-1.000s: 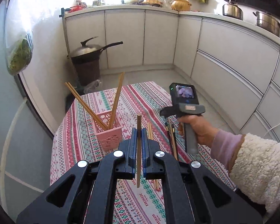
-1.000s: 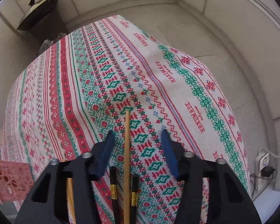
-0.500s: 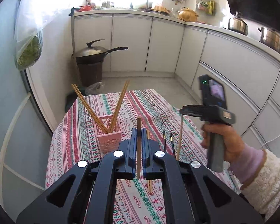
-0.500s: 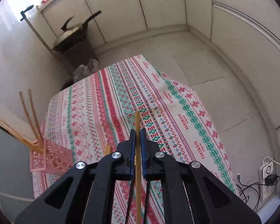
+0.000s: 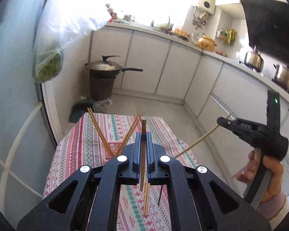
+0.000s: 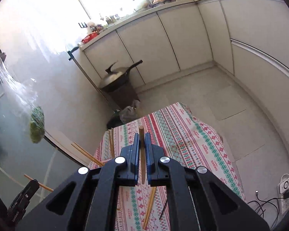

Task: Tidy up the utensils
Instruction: 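Lift both held chopsticks and carry them over the pink basket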

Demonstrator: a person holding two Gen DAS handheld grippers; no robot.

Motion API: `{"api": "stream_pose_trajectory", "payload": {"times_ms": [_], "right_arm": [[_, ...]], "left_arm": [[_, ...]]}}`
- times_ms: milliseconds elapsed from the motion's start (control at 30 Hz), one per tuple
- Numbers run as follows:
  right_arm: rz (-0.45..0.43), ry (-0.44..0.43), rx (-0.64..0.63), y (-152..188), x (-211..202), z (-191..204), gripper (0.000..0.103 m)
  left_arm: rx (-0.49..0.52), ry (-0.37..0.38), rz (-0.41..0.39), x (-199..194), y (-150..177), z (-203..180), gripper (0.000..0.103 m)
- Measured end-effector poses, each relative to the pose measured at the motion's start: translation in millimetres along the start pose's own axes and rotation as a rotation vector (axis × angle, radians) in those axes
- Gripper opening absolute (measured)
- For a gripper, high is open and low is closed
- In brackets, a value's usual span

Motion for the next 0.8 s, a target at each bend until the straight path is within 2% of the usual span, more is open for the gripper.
{"api": "stream_pose_trajectory", "payload": {"times_ms": [167,300,467,600,633,667,800], "right_arm": [[-0.035,-0.062,0.020,-25,-6,26,0.006],[-0.037,-0.090,0.016,-32,-2,42,0.006],[-0.009,-0.108,0.023,-28,14,52,0.006],[0.004,-0.111,0.022,-24,28,60,0.006],[0.014,-0.118,0.027,-23,31,63,0.006],[0.020,-0.125,0.030,-21,34,65,0.006],[0.017,-0.132,0.014,-19,40,79,0.006]], "left_arm": [[-0.037,-0.071,-0.068,12,-38,20,0.004],[-0.090,-0.108,-0.093,30,-53,40,0.004],[-0.115,-0.152,-0.084,59,-48,59,0.004],[-0.136,-0.191,-0.009,86,-26,78,0.005],[-0.151,-0.197,0.004,89,-22,83,0.010],[-0.171,-0.202,0.007,88,-20,89,0.015],[-0.194,-0.220,-0.054,65,-34,99,0.020]]}}
Point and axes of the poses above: each gripper's, at about its wrist camera, not at the fingertips, and x roughly the way its jaws point, z to its left, y to its underside, the point moved 7 cm from there along x, roughly the way its jaws point, and after that the axes turned 13 degrees about -z, right-handed, at the moved point
